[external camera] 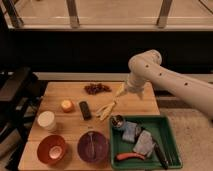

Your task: Place sponge in red bowl

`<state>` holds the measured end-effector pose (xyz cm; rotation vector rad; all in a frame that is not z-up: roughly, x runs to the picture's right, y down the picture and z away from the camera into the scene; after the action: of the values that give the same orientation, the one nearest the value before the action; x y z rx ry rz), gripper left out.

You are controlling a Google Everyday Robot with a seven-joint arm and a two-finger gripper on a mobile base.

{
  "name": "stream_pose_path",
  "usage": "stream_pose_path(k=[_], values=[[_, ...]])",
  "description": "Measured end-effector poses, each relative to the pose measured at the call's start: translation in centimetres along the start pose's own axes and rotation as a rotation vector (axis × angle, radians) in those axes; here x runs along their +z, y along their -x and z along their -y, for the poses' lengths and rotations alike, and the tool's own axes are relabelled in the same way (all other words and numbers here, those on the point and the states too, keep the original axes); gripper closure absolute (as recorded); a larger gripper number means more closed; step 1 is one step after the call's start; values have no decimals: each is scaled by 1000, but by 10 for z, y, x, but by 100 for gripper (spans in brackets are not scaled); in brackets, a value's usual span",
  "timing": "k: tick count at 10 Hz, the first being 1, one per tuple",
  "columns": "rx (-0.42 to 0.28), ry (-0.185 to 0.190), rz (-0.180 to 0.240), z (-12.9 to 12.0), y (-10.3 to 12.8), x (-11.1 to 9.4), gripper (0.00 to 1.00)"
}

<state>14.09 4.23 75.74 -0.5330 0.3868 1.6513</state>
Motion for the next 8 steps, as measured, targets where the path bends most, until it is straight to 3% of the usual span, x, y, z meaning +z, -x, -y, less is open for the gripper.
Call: stream_pose_path(k=[5,8], values=[[-41,2,5,5,-15,-4,20],[-67,3,-34,6,-38,2,20]])
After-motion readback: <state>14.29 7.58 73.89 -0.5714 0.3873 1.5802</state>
